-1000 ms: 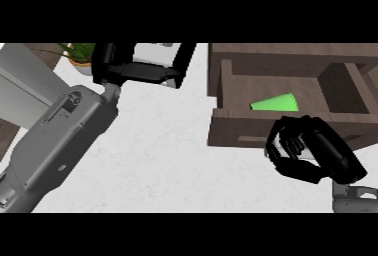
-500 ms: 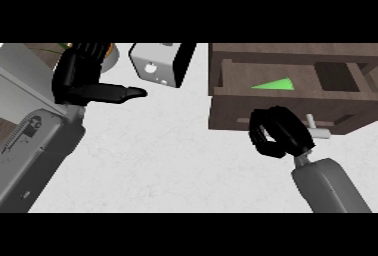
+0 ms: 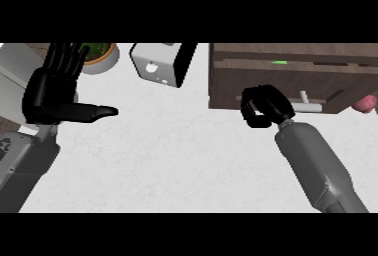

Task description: Pick up the cup, place it into the drawer and close the drawer

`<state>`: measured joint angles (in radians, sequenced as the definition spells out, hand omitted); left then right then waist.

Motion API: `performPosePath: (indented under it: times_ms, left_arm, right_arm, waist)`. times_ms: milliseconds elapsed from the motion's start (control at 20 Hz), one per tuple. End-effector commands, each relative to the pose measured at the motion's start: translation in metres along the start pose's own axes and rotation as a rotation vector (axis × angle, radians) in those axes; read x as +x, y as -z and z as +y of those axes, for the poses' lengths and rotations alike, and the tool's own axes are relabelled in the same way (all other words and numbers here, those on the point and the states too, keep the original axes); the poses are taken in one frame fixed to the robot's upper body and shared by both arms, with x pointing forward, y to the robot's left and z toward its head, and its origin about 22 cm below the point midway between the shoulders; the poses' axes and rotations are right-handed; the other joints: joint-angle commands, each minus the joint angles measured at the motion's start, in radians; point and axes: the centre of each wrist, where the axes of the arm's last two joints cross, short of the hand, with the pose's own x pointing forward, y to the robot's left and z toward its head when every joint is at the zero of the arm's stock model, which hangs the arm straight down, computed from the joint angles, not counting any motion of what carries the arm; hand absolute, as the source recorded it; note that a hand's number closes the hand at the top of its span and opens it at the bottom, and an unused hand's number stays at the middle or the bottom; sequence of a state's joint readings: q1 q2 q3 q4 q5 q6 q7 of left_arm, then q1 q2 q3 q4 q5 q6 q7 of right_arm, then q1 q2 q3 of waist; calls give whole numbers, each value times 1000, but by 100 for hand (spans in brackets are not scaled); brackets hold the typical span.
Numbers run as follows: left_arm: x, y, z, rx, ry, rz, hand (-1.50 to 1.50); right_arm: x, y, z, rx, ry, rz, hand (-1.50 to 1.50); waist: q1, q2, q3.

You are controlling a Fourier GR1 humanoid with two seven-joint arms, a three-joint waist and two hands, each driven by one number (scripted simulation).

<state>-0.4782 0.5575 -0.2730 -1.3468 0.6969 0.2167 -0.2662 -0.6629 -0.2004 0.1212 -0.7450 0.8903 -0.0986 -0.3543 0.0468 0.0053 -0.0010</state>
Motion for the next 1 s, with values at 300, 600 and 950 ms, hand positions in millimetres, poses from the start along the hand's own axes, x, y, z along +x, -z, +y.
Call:
performPosePath:
  times_ms: [300,600,950]
  left_arm:
    - [-10,-15,16,-26,-19,-3,-150]
    - [-6,-17,5,-91,-59,6,-150]
    - [-7,-9,-4,-101,-78,-3,-150]
  right_arm:
    - [-48,14,-43,34,67,113,150]
    - [-56,15,-64,7,120,166,150]
    - [-60,13,-70,-25,153,131,150]
  waist:
    - [28,25,3]
    - [60,34,5]
    - [66,51,6]
